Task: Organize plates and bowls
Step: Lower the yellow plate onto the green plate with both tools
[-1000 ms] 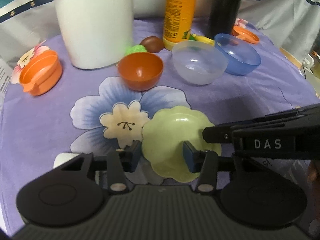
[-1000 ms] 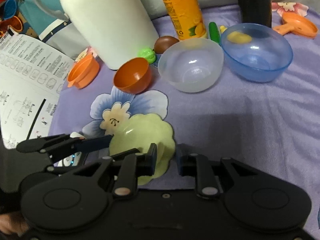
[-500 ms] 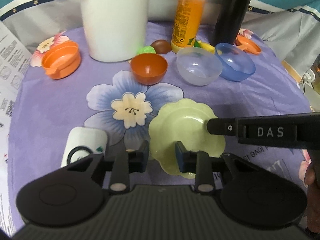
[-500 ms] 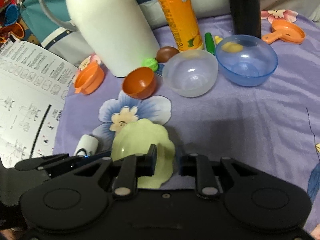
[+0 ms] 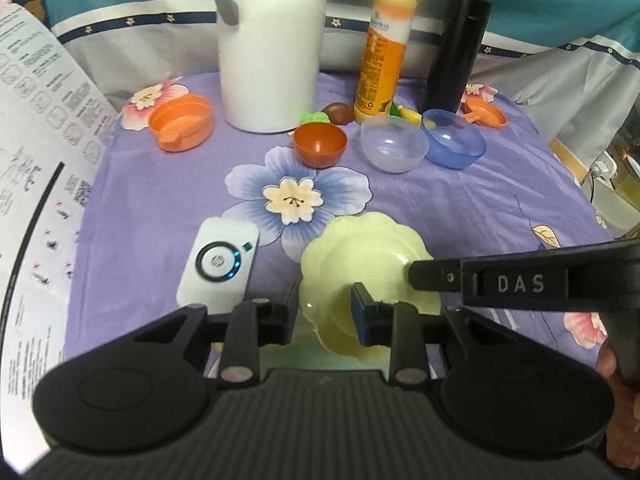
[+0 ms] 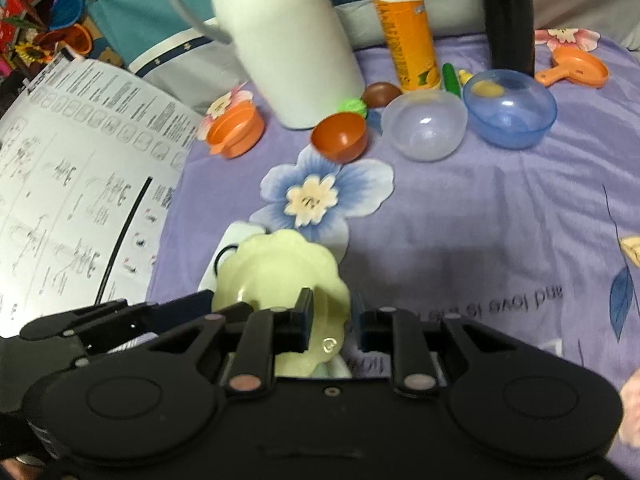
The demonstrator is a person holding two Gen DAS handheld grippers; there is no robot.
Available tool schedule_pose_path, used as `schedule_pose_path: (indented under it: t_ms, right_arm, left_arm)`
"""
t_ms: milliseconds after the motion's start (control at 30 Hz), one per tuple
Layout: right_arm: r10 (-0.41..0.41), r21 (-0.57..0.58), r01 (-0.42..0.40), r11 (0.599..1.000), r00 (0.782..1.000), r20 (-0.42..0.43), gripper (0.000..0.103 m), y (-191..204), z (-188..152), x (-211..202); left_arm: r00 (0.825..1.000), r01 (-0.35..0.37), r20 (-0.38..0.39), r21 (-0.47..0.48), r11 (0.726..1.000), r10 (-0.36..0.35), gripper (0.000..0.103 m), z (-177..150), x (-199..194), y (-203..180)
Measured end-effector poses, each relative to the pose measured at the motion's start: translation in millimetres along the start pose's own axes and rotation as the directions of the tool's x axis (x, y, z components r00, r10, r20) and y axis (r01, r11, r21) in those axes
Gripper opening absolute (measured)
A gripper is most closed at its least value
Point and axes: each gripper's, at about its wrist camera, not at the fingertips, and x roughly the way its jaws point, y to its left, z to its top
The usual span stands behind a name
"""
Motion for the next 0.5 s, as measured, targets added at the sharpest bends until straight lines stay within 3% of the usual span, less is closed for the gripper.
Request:
schedule_pose_path:
  t_ms: [500]
  right_arm:
    - [0.047,-0.070,-0.052,0.996,0.996,-0.078,0.021,37,-48,-21]
  left_arm:
    - [0.999,-0.034,-0.013,-0.055,0.998,0.033,0.028,-62,-37,28]
